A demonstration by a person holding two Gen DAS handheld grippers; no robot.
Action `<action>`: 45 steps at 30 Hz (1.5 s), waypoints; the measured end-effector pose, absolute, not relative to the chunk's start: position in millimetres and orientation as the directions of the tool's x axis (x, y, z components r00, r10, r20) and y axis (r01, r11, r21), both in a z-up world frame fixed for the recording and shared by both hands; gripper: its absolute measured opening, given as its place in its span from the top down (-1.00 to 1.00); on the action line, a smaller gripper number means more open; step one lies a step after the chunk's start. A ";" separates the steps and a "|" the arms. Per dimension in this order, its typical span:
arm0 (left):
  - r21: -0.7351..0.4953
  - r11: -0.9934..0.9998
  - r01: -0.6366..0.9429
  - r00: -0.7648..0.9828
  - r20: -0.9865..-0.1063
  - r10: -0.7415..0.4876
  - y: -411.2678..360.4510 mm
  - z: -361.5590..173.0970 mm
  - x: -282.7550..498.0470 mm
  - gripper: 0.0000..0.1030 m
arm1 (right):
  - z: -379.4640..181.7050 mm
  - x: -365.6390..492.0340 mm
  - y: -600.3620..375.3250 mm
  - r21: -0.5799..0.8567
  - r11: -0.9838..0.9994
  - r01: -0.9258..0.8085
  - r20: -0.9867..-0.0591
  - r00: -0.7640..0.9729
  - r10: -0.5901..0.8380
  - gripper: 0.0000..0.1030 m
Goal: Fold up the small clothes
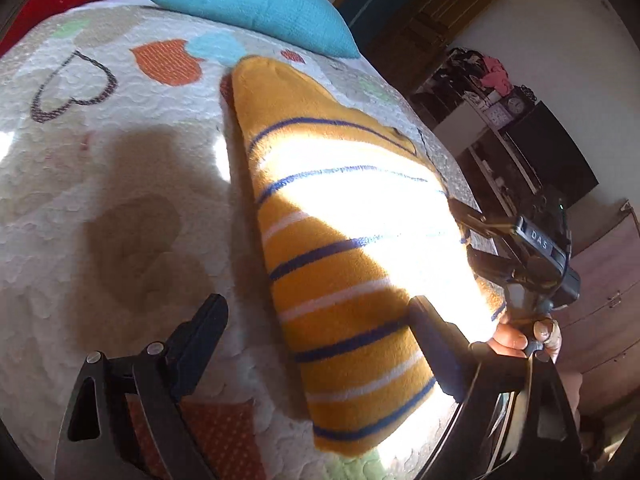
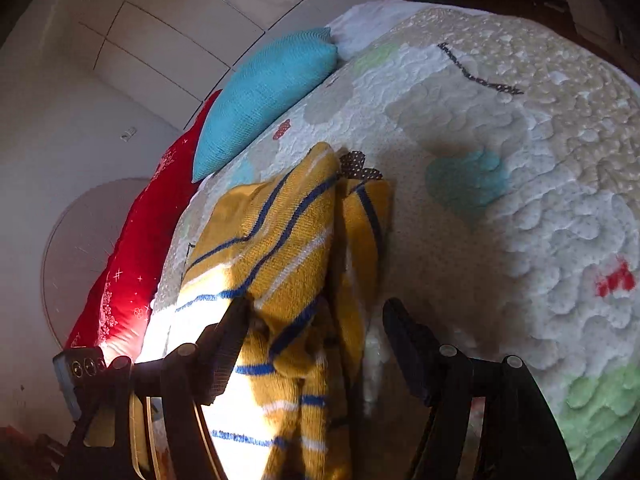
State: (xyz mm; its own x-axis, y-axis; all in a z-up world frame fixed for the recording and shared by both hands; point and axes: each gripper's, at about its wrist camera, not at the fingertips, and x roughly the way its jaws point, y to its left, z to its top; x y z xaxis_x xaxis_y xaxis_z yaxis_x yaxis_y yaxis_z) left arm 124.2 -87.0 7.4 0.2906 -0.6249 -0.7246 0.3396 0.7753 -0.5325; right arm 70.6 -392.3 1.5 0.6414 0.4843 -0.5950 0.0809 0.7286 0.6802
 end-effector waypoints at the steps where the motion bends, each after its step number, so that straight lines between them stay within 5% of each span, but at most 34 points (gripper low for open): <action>1: -0.548 0.767 0.333 0.262 -0.728 -0.634 -93.7 -0.5 131.5 -0.80 | -4.6 82.1 -390.1 0.692 0.716 0.089 -0.595 0.632 0.496 -0.44; 2: -0.554 0.769 0.319 0.262 -0.728 -0.633 -98.0 -4.1 135.6 -0.83 | -8.6 90.1 -389.8 0.707 0.701 0.093 -0.582 0.639 0.502 -0.40; 3: -0.550 0.774 0.314 0.264 -0.732 -0.628 -101.9 -2.3 137.3 -0.83 | -10.1 94.9 -388.6 0.726 0.682 0.092 -0.566 0.643 0.516 -0.02; 4: -0.561 0.761 0.327 0.249 -0.725 -0.642 -105.6 3.0 137.7 -0.46 | -11.4 99.0 -387.2 0.759 0.644 0.091 -0.544 0.632 0.552 0.20; 5: -0.571 0.749 0.338 0.230 -0.721 -0.653 -107.5 10.5 137.1 0.00 | -9.8 100.3 -387.1 0.788 0.608 0.099 -0.522 0.631 0.574 0.22; 8: -0.515 0.770 0.377 0.286 -0.726 -0.626 -102.0 44.6 126.2 0.16 | 17.3 86.5 -387.2 0.831 0.556 0.011 -0.421 0.666 0.615 0.38; 12: -0.455 0.795 0.402 0.338 -0.733 -0.591 -90.4 69.7 105.5 0.12 | 33.2 61.8 -388.5 0.826 0.560 -0.058 -0.363 0.704 0.610 0.38; 14: -0.371 0.848 0.378 0.358 -0.786 -0.503 -90.1 61.0 96.8 -0.14 | 20.6 54.0 -387.0 0.756 0.654 0.017 -0.477 0.698 0.533 0.37; 17: -0.232 0.903 0.363 0.369 -0.853 -0.368 -89.5 38.6 77.4 -0.17 | 5.8 36.5 -392.3 0.649 0.747 0.147 -0.622 0.669 0.408 0.37; 26: -0.198 0.944 0.264 0.566 -0.761 -0.318 -38.6 71.1 -15.7 -0.44 | 66.6 -16.1 -348.8 0.574 0.818 -0.044 -0.543 0.727 0.420 0.37; 31: -0.234 0.949 0.209 0.635 -0.706 -0.314 -20.5 91.1 -55.5 -0.50 | 26.0 -15.6 -293.0 0.489 0.872 -0.006 -0.682 0.621 0.387 0.77; 34: -0.168 0.971 0.168 0.715 -0.657 -0.238 -16.9 103.0 -91.6 -0.62 | -0.6 -49.6 -292.4 0.478 0.879 0.009 -0.686 0.628 0.367 0.89; 38: -0.015 0.996 0.085 0.834 -0.546 -0.080 -15.7 119.8 -122.3 -0.85 | 13.4 -81.2 -300.1 0.427 0.903 0.045 -0.677 0.678 0.286 0.79; 40: 0.037 0.999 0.031 0.889 -0.458 -0.011 -15.3 128.6 -136.2 -1.00 | 28.8 -94.9 -300.6 0.390 0.920 0.041 -0.657 0.712 0.248 0.50; 45: 0.108 0.993 -0.044 0.946 -0.317 0.076 -17.7 149.7 -153.0 -1.00 | 69.0 -133.1 -292.8 0.267 0.961 0.070 -0.570 0.815 0.099 -0.08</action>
State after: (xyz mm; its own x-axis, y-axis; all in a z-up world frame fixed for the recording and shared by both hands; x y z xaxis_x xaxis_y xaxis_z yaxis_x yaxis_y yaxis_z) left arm -153.0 -17.7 149.7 0.9455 0.0760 -0.3165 -0.0437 0.9932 0.1081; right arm -133.1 -292.8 69.0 0.8154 0.0986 -0.5704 0.0704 0.9612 0.2667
